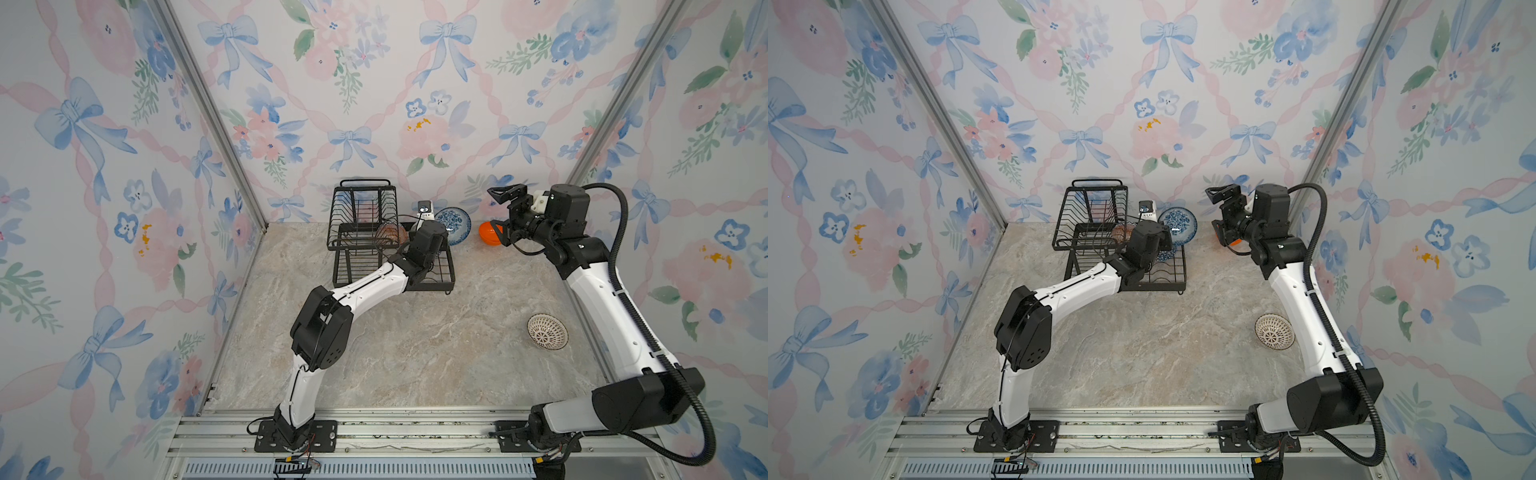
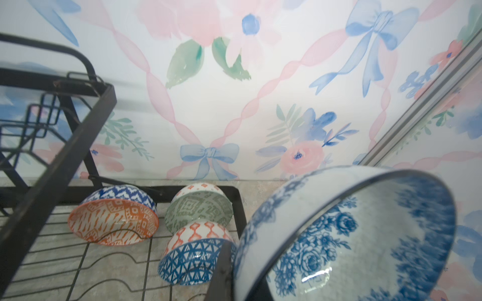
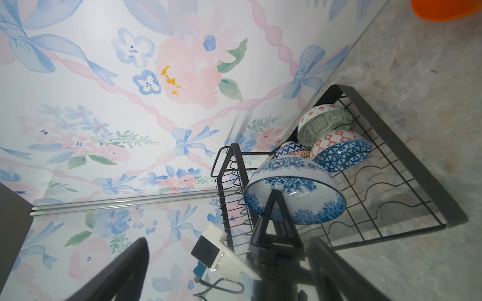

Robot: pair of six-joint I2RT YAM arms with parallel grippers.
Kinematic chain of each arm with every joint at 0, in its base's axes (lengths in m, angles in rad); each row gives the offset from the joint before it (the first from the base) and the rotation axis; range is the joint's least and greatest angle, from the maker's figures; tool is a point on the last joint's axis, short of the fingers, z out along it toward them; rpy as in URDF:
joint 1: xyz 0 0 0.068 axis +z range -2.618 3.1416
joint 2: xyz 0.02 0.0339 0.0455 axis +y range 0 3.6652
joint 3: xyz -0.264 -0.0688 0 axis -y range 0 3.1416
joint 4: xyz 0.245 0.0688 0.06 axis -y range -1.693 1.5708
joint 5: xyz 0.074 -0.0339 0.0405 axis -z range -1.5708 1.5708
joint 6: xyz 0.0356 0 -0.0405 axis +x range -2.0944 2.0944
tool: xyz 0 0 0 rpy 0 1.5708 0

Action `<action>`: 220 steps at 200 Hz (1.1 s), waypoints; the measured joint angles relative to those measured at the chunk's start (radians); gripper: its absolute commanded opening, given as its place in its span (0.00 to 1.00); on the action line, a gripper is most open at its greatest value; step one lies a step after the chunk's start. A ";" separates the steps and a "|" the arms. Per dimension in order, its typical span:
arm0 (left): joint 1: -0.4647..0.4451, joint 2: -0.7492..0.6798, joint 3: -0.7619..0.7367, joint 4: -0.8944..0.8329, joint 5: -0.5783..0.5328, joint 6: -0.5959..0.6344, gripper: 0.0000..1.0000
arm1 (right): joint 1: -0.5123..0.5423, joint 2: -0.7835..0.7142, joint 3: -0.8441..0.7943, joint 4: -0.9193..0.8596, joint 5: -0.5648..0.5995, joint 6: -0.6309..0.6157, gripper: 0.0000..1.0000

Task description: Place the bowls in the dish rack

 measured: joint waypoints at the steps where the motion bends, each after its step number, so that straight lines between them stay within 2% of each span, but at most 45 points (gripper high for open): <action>1: 0.000 0.000 0.000 0.007 0.000 0.003 0.00 | 0.000 0.000 0.000 0.002 0.000 0.003 0.97; 68: -0.034 0.000 -0.019 0.260 -0.023 0.160 0.00 | 0.048 0.033 -0.031 0.166 0.030 0.243 0.97; 102: -0.050 0.000 -0.052 0.327 -0.027 0.215 0.00 | 0.076 0.043 -0.068 0.236 0.074 0.348 0.97; 109: -0.051 0.000 -0.055 0.333 -0.030 0.225 0.00 | 0.082 0.047 -0.074 0.246 0.083 0.364 1.00; 128: -0.053 0.000 -0.058 0.354 -0.039 0.246 0.00 | 0.098 0.059 -0.081 0.261 0.115 0.390 0.93; 161: -0.056 -0.006 -0.096 0.395 -0.056 0.264 0.00 | 0.127 0.064 -0.089 0.277 0.175 0.410 0.69; 220: -0.059 -0.016 -0.153 0.404 -0.071 0.276 0.00 | 0.143 0.070 -0.124 0.307 0.221 0.437 0.50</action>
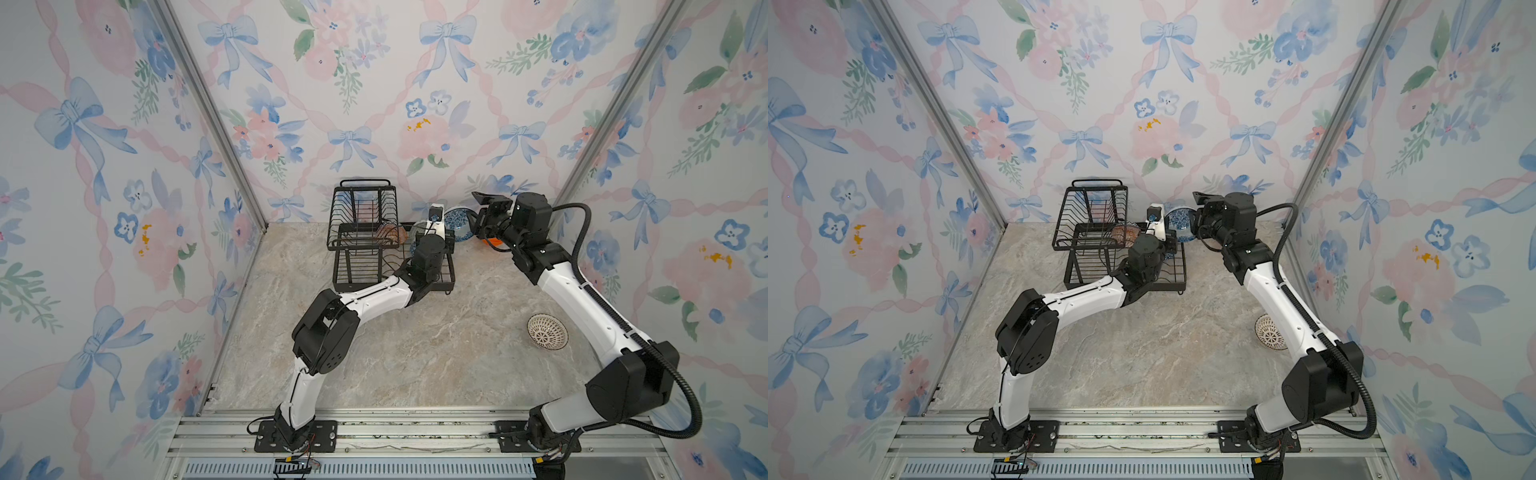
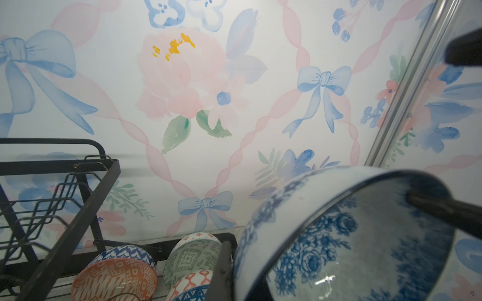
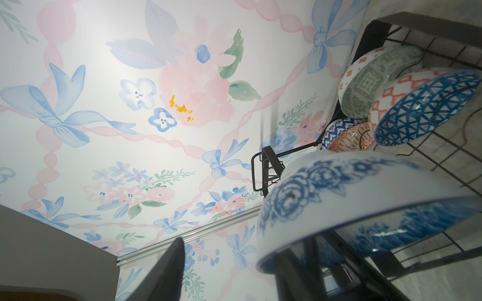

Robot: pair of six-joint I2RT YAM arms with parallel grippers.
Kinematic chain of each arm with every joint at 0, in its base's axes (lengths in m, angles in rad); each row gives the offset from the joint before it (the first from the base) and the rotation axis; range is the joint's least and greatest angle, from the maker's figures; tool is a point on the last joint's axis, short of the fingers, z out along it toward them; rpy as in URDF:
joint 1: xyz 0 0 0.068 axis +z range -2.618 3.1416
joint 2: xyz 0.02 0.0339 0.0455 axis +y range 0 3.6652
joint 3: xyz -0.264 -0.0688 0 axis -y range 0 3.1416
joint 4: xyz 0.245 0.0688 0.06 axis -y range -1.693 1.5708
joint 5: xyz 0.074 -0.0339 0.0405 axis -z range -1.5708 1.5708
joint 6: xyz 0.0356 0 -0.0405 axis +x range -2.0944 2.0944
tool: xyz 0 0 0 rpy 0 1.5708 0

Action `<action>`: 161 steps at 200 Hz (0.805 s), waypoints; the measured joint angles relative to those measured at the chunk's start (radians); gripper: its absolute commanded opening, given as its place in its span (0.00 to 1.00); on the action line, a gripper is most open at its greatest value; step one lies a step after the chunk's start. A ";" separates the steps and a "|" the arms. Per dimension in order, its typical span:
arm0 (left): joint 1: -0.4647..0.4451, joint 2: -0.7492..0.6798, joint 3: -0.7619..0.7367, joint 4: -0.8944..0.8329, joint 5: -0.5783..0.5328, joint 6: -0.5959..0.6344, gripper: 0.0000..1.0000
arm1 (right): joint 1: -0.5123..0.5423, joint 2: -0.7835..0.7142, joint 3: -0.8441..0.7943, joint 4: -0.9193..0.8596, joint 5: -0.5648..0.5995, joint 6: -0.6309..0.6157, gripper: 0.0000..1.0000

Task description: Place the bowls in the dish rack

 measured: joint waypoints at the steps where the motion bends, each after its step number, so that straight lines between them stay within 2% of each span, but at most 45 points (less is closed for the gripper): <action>1: 0.000 0.000 0.000 0.000 0.000 0.001 0.00 | 0.000 0.000 0.000 0.001 0.000 0.000 0.50; 79: -0.005 -0.051 -0.040 0.014 -0.025 0.005 0.00 | 0.019 0.045 -0.001 0.023 0.012 0.027 0.25; 101: -0.006 -0.060 -0.062 0.020 -0.037 0.000 0.00 | 0.031 0.046 0.001 0.028 0.008 0.052 0.11; 124: -0.008 -0.068 -0.078 0.034 -0.058 -0.021 0.00 | 0.043 0.046 0.008 0.041 0.005 0.074 0.01; 161: -0.010 -0.101 -0.111 0.028 -0.066 -0.017 0.17 | 0.054 0.046 0.008 0.058 -0.014 0.071 0.00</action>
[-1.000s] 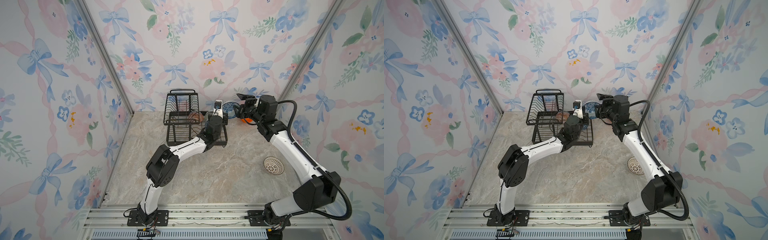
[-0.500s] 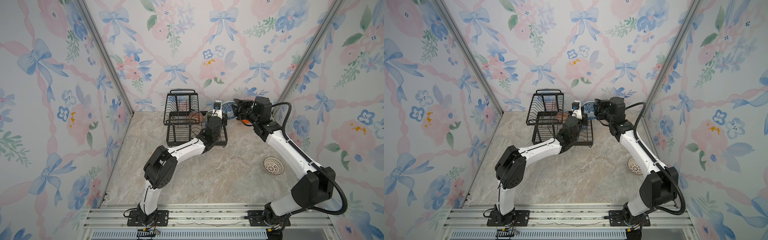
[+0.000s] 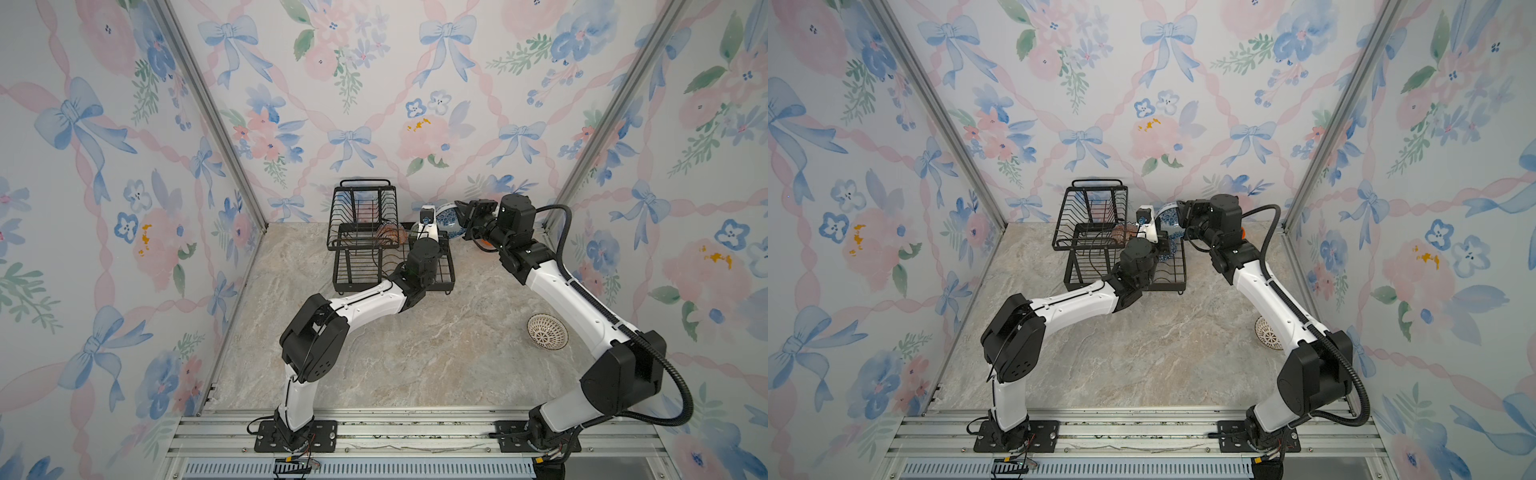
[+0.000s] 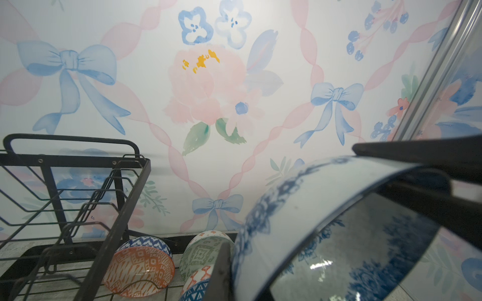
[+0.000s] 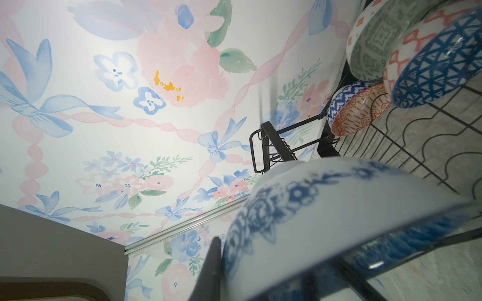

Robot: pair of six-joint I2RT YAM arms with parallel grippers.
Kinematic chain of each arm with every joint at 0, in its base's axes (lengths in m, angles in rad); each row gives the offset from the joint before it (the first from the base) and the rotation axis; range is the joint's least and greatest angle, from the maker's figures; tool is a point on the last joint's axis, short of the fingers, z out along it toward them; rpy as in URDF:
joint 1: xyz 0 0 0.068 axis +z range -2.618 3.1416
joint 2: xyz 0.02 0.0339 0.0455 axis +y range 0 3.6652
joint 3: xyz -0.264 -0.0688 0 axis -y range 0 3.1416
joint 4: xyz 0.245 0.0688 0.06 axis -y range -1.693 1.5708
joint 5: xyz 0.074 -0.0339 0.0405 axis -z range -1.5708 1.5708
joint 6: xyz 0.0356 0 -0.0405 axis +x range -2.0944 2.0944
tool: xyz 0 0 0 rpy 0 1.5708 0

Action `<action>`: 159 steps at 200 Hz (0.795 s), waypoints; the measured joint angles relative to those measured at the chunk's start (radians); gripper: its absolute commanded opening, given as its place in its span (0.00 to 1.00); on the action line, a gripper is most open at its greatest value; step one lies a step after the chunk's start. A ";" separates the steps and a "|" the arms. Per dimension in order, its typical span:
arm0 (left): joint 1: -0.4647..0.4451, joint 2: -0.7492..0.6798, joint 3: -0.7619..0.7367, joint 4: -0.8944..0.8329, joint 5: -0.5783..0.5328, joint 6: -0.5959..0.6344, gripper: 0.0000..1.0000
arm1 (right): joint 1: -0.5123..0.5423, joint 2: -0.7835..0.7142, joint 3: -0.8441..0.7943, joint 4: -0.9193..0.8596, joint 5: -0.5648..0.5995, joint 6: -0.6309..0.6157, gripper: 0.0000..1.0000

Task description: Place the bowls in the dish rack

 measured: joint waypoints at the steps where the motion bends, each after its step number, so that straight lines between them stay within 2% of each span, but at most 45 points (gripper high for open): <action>1: 0.000 0.000 0.000 0.000 0.000 0.000 0.18 | 0.000 0.000 0.000 0.000 0.000 -0.001 0.00; 41: -0.011 -0.034 -0.008 -0.023 0.008 0.020 0.33 | -0.005 0.018 0.000 -0.006 0.006 -0.049 0.00; 127: -0.019 -0.181 -0.100 -0.119 -0.012 -0.059 0.86 | -0.031 0.054 -0.003 0.022 -0.010 -0.079 0.00; 159: -0.023 -0.260 -0.151 -0.178 -0.019 -0.084 0.98 | -0.047 0.074 -0.003 0.044 -0.032 -0.095 0.00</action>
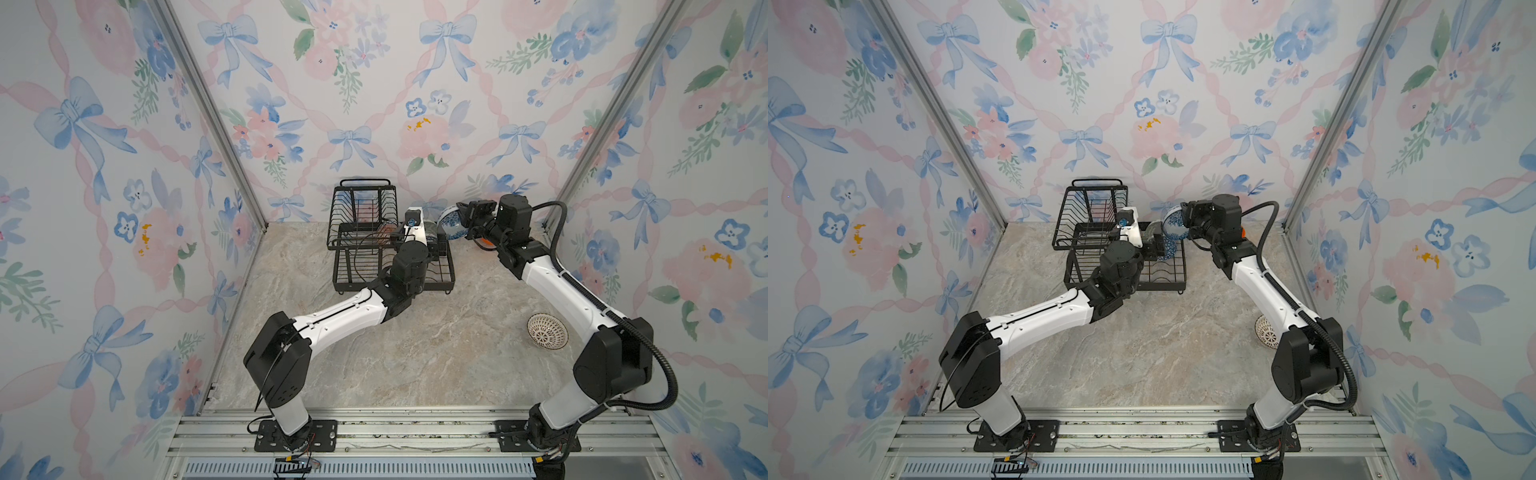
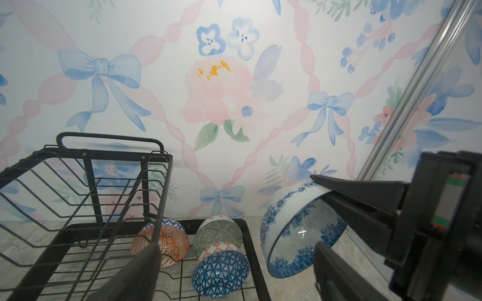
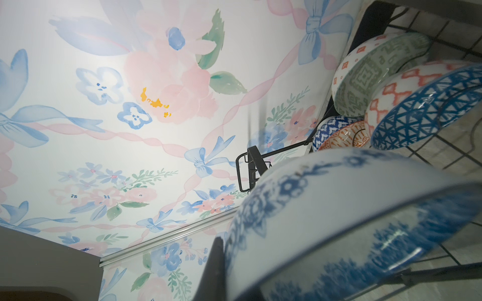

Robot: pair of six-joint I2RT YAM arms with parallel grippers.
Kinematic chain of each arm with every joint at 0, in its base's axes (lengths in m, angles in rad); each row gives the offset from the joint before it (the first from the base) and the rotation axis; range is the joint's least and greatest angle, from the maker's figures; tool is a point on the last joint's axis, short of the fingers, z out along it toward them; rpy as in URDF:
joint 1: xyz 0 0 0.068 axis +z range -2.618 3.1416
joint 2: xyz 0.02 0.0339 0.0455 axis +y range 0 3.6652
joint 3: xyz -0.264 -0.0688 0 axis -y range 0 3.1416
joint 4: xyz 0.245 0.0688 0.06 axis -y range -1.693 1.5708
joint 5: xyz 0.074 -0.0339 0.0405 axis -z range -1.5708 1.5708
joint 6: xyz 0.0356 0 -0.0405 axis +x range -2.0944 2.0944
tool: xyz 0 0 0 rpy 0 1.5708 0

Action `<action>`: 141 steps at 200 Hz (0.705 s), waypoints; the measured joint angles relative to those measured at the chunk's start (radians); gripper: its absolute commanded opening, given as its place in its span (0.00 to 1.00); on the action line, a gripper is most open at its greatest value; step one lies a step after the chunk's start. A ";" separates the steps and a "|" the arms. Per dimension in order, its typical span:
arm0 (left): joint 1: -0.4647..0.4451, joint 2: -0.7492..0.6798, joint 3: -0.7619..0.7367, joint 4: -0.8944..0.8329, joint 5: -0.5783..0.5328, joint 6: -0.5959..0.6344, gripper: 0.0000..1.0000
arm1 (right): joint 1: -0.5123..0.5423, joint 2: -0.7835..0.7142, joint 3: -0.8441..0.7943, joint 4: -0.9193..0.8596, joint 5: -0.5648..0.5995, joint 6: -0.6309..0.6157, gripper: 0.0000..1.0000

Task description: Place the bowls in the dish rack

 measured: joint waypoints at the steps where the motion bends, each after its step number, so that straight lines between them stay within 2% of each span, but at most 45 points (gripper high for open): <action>1: 0.000 -0.002 0.000 -0.002 0.000 0.000 0.98 | 0.000 0.000 0.000 0.000 -0.001 -0.001 0.00; 46: 0.016 -0.089 0.035 -0.220 0.043 -0.084 0.98 | -0.002 0.013 -0.014 0.048 -0.049 -0.086 0.00; 91: 0.103 -0.118 0.103 -0.481 0.217 -0.238 0.98 | 0.019 0.054 -0.085 0.165 -0.084 -0.171 0.00; 141: 0.161 -0.212 0.070 -0.650 0.354 -0.291 0.98 | 0.068 0.102 -0.124 0.199 -0.109 -0.342 0.00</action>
